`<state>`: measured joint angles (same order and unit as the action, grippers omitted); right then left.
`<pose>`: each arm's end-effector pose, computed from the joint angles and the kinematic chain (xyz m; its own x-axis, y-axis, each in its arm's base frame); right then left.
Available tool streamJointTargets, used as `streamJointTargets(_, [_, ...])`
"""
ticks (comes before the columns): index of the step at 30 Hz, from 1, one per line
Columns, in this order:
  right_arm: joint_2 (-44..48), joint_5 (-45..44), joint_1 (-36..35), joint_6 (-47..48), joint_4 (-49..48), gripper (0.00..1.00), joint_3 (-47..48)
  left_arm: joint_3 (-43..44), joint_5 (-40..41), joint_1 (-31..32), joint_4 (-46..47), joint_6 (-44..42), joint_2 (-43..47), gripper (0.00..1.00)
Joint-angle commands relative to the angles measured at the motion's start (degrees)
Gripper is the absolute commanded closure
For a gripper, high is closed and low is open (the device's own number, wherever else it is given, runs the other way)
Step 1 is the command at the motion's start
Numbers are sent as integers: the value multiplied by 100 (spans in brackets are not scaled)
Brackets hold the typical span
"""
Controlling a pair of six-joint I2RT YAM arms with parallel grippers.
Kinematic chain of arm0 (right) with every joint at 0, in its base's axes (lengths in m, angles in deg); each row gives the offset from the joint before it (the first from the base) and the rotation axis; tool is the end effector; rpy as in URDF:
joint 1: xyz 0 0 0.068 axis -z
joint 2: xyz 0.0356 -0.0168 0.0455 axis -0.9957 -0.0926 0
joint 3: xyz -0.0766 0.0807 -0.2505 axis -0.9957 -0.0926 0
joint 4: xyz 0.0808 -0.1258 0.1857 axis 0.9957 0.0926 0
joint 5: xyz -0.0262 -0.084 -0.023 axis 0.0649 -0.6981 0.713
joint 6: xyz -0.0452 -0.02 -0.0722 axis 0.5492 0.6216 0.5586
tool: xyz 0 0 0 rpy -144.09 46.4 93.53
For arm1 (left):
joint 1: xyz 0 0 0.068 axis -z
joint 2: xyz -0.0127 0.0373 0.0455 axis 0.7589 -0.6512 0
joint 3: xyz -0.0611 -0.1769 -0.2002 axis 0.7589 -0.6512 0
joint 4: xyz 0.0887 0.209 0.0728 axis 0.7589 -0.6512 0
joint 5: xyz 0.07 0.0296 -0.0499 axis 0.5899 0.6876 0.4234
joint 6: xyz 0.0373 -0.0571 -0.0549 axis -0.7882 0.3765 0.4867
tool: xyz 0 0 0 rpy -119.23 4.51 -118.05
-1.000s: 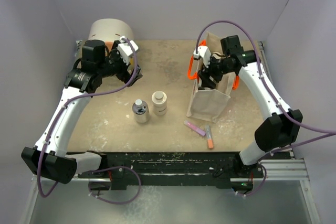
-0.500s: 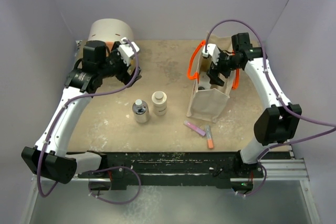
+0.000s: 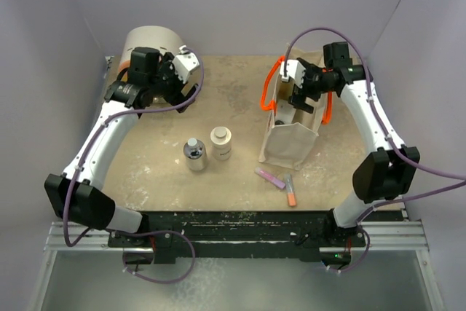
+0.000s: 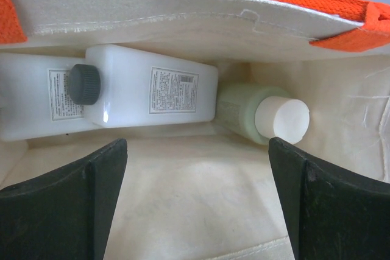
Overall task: Place the personal care products into the canvas bag
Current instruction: Adjust the care product in the canvas bag.
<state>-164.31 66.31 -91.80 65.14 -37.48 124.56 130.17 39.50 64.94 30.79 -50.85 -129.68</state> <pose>0.3470 0.0814 0.3329 0.0715 -0.7796 -0.6222 -0.8429 0.2864 -0.4556 0.2978 -0.1079 0.3680 -0.2472 0.5174 -0.8193 0.6907 0.6871 0.2255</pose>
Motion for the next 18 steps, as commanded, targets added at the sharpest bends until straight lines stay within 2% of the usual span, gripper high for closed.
streamJointTargets(1, [-54, 180, 9, 389, 320, 2, 287, 135, -140, 30, 183, 149, -33, 1])
streamJointTargets(3, [34, 228, 8, 256, 509, 5, 385, 115, -359, 44, 330, 316, 24, 1])
streamJointTargets(5, [265, 618, 4, -364, 394, 5, 459, 287, -634, 93, 225, 403, 44, 1])
streamJointTargets(9, [953, 790, -190, -863, 354, 7, 235, 541, -461, 659, 23, -292, 67, 1])
streamJointTargets(12, [1418, 695, -687, -1137, 219, 9, -131, 709, -491, 1065, -134, -736, -43, 1])
streamJointTargets(15, [1799, 519, -1170, -1470, -38, 12, -578, 897, -829, 1213, 102, -545, -210, 1])
streamJointTargets(18, [1961, 418, -1326, -1827, -147, 16, -874, 880, -1247, 1376, 598, -128, -293, 1])
